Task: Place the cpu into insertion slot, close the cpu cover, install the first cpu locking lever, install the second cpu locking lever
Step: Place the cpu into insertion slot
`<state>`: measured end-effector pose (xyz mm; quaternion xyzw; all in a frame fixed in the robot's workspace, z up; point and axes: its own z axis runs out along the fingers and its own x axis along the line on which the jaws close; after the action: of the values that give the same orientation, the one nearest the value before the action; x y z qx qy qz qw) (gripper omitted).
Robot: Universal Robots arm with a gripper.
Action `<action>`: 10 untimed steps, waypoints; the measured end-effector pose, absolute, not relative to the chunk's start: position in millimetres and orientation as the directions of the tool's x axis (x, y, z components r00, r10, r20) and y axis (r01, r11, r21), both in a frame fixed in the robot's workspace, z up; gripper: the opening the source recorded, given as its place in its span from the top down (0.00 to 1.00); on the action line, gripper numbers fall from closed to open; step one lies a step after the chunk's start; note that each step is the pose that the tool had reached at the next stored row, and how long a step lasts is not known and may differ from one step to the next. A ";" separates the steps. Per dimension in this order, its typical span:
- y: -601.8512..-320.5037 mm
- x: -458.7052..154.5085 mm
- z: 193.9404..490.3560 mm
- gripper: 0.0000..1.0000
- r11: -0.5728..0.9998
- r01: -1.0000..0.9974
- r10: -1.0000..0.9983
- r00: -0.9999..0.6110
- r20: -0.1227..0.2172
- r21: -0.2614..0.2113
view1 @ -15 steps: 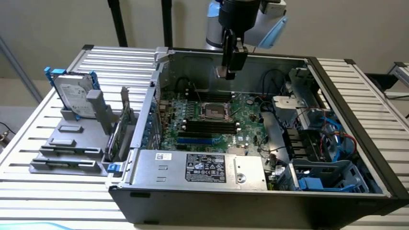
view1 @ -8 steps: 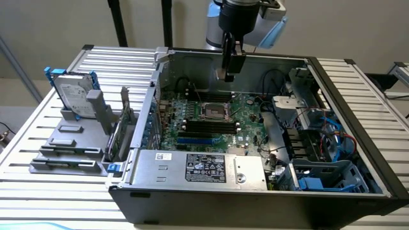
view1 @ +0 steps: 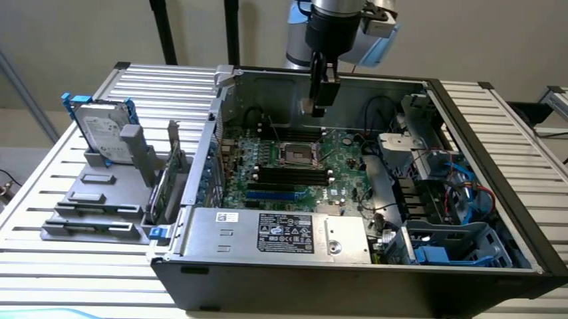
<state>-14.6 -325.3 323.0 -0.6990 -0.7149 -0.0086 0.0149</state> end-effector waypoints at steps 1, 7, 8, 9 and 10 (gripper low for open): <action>-323.9 -14.5 321.2 0.45 0.019 1.000 0.999 -0.019 0.033 -0.009; -315.8 -14.5 310.3 0.45 0.002 1.000 0.999 -0.002 0.033 -0.010; -315.0 -14.5 308.5 0.45 0.002 1.000 0.999 -0.001 0.033 -0.010; -314.2 -14.5 306.6 0.45 0.001 1.000 0.999 0.000 0.033 -0.010; -313.6 -14.5 304.8 0.45 0.000 1.000 0.999 0.000 0.034 -0.009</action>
<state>-14.5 -313.6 304.8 -0.7070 -0.7070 -0.0085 0.0152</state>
